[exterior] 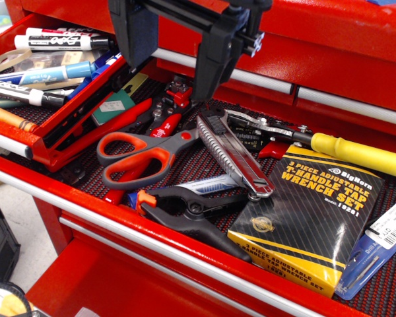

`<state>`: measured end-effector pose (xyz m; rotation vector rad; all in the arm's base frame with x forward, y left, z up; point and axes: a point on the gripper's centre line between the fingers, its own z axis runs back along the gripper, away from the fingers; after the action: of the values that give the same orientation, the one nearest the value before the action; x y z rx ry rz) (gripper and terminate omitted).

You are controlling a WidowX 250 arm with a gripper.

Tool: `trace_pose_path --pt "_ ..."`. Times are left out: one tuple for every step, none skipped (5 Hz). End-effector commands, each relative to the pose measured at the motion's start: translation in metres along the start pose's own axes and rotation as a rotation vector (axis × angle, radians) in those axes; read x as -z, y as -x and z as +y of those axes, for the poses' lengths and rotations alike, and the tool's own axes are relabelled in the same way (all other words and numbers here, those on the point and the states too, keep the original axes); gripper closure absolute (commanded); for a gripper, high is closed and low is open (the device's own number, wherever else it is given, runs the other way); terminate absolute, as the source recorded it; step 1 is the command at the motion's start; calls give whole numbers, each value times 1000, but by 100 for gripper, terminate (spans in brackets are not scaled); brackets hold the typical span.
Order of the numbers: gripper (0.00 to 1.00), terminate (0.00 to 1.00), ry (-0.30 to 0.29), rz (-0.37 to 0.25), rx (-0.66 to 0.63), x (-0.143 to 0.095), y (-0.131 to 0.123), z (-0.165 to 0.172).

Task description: Pick up box cutter and put into drawer

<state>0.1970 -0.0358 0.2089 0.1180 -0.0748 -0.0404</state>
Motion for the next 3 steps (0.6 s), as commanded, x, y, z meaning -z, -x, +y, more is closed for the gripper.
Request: trace_pose_path --pt "0 0 0 0 0 0 0 0" --pt "0 0 31 18 -252 19 -43 -29" --pt "0 0 -8 46 -499 29 -70 -44"
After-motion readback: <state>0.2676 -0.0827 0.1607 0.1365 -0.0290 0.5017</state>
